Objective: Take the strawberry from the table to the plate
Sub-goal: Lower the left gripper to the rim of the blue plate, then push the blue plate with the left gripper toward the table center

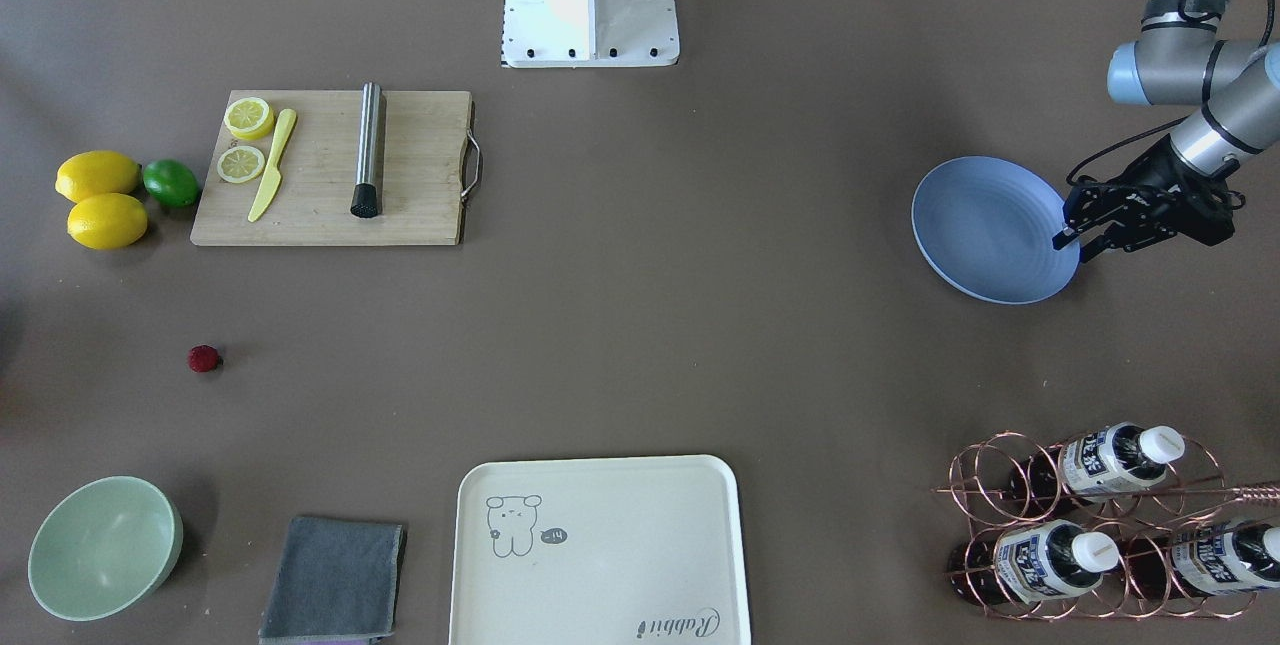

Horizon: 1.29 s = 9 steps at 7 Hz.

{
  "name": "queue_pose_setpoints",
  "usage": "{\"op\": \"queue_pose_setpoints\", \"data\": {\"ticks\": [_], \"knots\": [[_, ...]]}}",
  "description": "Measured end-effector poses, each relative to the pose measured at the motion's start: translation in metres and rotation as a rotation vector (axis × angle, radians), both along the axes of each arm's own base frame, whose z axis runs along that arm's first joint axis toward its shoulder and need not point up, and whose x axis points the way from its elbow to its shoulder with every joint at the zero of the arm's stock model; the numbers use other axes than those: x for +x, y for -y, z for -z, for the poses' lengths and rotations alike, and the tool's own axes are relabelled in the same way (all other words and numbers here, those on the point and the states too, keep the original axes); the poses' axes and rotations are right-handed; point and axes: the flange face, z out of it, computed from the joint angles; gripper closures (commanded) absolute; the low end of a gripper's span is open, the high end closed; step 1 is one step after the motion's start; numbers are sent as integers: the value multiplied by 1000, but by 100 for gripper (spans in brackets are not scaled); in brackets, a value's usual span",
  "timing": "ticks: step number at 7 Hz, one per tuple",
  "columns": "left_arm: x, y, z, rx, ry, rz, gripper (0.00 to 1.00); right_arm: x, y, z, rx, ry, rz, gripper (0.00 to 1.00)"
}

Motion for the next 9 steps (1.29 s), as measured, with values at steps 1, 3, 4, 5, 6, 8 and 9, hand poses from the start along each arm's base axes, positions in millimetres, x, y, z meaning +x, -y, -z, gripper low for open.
{"op": "queue_pose_setpoints", "data": {"ticks": [1,3,4,5,6,8,9], "knots": [[2,0,0,2,2,-1,100,0,0,0,0,0,1,0],[5,3,7,18,-2,2,100,0,0,0,-1,0,1,0],[8,6,20,24,-18,-2,100,-1,0,0,-1,0,1,0],[13,11,43,11,-57,-12,100,-1,0,-1,-1,0,2,0],[21,21,75,-32,-114,-2,100,-1,0,-1,-1,0,2,0],[42,50,140,-109,-205,40,100,-1,-1,-2,-4,0,3,0],[61,68,173,-128,-221,45,100,-2,-2,-2,-6,1,4,0]]}}
